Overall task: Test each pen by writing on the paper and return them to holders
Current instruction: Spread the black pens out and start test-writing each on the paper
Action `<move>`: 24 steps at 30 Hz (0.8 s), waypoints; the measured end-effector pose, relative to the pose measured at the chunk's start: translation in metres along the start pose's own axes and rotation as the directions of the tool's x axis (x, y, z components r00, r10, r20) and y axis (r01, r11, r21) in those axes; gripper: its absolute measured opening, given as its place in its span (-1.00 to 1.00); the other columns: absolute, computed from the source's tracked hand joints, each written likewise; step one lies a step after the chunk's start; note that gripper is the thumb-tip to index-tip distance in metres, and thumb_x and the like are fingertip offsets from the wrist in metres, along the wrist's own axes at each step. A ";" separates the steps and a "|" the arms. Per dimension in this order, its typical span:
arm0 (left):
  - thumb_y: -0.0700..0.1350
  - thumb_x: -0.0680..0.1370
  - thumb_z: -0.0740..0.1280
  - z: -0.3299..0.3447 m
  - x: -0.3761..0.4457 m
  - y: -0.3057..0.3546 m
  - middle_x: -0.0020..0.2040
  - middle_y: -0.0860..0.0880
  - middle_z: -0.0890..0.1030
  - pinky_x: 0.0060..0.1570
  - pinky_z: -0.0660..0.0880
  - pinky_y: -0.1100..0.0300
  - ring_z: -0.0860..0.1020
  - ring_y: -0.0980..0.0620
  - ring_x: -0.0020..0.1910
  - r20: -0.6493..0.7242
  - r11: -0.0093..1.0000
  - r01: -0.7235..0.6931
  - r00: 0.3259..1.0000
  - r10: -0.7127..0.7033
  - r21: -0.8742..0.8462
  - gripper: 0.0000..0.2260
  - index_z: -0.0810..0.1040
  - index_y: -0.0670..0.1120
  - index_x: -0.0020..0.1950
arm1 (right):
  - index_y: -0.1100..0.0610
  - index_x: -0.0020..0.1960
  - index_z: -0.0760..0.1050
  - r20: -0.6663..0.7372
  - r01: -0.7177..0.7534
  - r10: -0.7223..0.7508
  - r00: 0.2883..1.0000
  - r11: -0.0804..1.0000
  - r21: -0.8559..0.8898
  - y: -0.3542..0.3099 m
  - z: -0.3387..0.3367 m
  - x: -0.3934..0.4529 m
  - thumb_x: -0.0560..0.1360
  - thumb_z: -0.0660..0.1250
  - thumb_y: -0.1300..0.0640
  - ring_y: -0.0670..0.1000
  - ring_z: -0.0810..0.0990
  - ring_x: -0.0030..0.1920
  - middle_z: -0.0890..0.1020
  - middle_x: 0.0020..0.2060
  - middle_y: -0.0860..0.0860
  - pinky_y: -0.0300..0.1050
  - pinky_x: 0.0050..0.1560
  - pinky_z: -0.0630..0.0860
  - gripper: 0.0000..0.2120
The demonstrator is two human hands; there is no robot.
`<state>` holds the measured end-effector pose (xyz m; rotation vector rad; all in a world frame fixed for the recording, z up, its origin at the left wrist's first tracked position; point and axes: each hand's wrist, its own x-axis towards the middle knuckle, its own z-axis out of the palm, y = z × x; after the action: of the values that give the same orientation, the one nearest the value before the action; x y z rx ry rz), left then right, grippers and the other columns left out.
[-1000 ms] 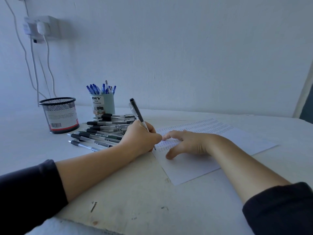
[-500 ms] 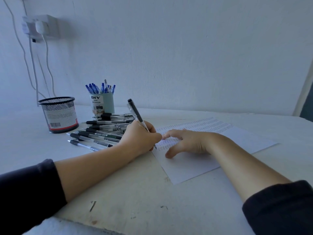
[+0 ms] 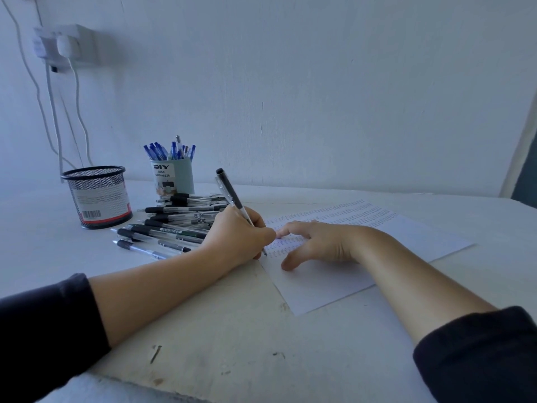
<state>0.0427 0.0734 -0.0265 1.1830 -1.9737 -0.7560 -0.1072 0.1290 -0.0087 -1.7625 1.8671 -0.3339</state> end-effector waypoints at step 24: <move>-0.13 0.35 0.35 0.000 -0.003 0.002 -0.51 -0.08 0.52 -0.52 0.28 0.36 0.34 0.12 -0.60 0.038 1.000 -0.022 0.999 0.023 -0.013 -0.84 0.51 -0.16 -0.40 | -0.30 0.36 0.27 0.012 0.006 -0.006 1.000 1.000 -0.013 0.002 -0.001 0.003 0.43 0.39 -0.07 -0.04 0.12 0.44 0.24 0.17 -0.10 -0.05 0.34 0.14 -0.45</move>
<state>0.0429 0.0767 -0.0256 1.1452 -2.0077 -0.7836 -0.1092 0.1262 -0.0099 -1.7755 1.8595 -0.3133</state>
